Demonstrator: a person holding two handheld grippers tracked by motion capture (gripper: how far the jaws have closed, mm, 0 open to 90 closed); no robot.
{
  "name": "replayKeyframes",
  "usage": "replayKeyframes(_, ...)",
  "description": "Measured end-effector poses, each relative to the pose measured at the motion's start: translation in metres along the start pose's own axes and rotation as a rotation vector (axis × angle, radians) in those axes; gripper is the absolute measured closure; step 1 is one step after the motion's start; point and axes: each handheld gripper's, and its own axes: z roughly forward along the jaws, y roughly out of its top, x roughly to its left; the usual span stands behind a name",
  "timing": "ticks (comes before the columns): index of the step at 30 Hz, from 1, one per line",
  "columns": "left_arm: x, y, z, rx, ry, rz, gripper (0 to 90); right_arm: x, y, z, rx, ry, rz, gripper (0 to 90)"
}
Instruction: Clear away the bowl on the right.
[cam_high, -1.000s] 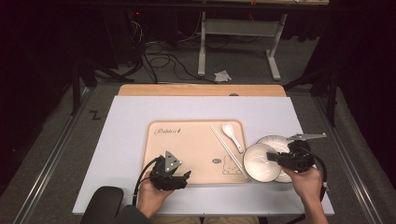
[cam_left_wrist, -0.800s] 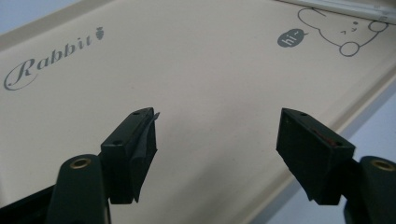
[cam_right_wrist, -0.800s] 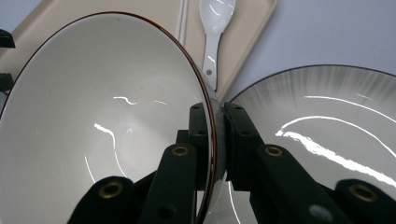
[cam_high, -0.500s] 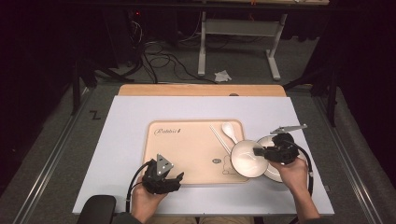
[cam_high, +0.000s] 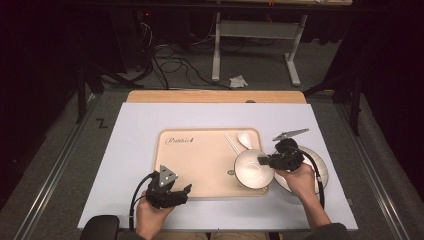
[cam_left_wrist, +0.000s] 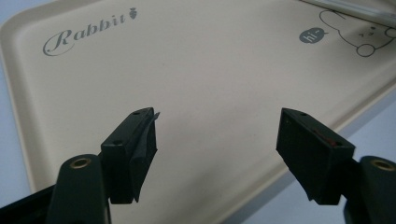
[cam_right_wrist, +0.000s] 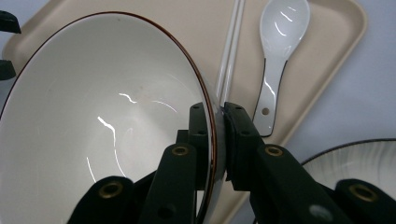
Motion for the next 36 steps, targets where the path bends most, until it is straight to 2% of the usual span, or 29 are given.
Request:
replayKeyframes(3, 0.001, 0.0, -0.002, -0.004, 0.008, -0.004, 29.0, 0.002, 0.003, 0.006, 0.008, 0.009, -0.012, 83.9)
replayKeyframes(8, 0.003, -0.001, -0.003, -0.007, 0.011, -0.01, 29.1, 0.002, 0.008, 0.012, 0.01, 0.024, -0.001, 83.9)
replayKeyframes(14, 0.004, -0.001, -0.005, -0.011, 0.019, -0.013, 29.1, 0.008, 0.019, 0.022, 0.029, 0.017, -0.016, 83.9)
replayKeyframes(18, 0.006, 0.0, -0.003, -0.004, 0.02, -0.004, 29.1, 0.009, 0.029, 0.029, 0.01, 0.023, -0.024, 83.9)
replayKeyframes(20, 0.005, 0.001, -0.003, -0.004, 0.019, -0.001, 29.1, 0.012, 0.034, 0.034, 0.018, 0.013, -0.02, 83.9)
replayKeyframes(22, 0.005, 0.003, -0.003, -0.005, 0.019, 0.009, 29.1, 0.018, 0.04, 0.038, 0.04, -0.004, -0.036, 83.9)
replayKeyframes(25, 0.008, 0.007, 0.0, -0.011, 0.013, 0.009, 29.1, 0.024, 0.048, 0.043, 0.049, 0.004, -0.043, 83.9)
replayKeyframes(27, 0.013, 0.009, 0.003, -0.027, 0.057, 0.025, 30.0, 0.027, 0.052, 0.044, 0.043, 0.014, -0.036, 83.9)
replayKeyframes(29, 0.022, 0.012, 0.006, -0.028, 0.047, -0.017, 30.8, 0.029, 0.054, 0.049, 0.038, 0.024, -0.024, 83.9)
replayKeyframes(31, 0.026, 0.013, 0.008, -0.021, 0.039, -0.038, 30.8, 0.03, 0.056, 0.053, 0.043, 0.021, -0.021, 83.9)
replayKeyframes(36, 0.022, 0.017, 0.012, -0.01, 0.023, -0.012, 30.5, 0.031, 0.063, 0.063, 0.064, 0.0, -0.008, 83.9)
